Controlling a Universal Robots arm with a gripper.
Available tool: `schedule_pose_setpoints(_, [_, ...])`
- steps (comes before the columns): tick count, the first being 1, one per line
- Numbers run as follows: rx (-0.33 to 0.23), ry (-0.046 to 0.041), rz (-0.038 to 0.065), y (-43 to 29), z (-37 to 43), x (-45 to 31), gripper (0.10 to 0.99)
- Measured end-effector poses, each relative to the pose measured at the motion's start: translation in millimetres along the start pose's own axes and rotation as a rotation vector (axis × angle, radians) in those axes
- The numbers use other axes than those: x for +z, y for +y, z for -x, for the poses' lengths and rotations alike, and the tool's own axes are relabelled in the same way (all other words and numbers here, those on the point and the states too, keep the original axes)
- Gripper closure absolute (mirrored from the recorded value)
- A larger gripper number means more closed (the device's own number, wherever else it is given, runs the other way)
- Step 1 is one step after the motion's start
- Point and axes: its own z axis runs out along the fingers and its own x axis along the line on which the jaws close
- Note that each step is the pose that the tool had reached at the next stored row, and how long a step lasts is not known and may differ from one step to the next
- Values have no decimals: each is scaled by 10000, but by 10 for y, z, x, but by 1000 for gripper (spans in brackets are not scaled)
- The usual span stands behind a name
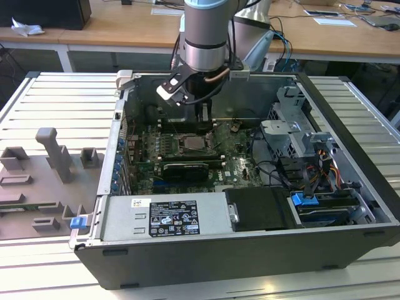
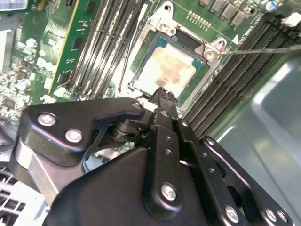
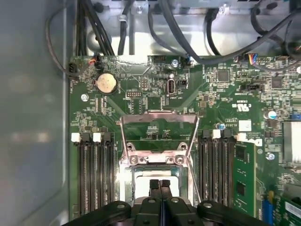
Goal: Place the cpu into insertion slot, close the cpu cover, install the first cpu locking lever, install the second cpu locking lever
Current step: 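Close the cpu cover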
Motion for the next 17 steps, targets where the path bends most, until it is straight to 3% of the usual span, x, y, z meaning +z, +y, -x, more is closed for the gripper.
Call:
schedule_pose_setpoints(2, [1,0,0,6,2,-153,980])
schedule_pose_setpoints(4, [0,-1,-1,13,3,-206,980])
schedule_pose_setpoints(5, [0,2,-13,151,1,-226,980])
schedule_pose_setpoints(6, [0,0,-17,189,1,-257,980])
schedule_pose_setpoints(7, [0,1,-16,287,0,-289,980])
schedule_pose_setpoints(12, [-13,1,-17,466,-3,-280,980])
schedule_pose_setpoints(17, [-180,6,-15,533,-4,-270,980])
